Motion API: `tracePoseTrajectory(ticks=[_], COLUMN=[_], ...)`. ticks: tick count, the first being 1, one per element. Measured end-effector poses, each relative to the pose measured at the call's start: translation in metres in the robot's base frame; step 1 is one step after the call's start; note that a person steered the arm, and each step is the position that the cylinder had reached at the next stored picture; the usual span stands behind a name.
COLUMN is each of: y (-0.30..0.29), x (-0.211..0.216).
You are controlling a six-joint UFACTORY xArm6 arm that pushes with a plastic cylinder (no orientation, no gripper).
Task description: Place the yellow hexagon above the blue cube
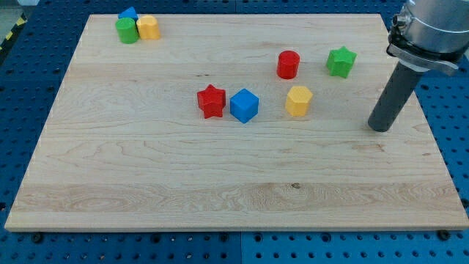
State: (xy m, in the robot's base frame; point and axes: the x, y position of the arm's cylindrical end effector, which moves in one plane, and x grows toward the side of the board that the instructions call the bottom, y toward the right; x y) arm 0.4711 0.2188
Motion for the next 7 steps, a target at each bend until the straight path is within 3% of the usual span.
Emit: tracePoseTrajectory(ticks=[2,5,7], y=[-0.094,-0.091,-0.139], x=[-0.014,-0.039,-0.043])
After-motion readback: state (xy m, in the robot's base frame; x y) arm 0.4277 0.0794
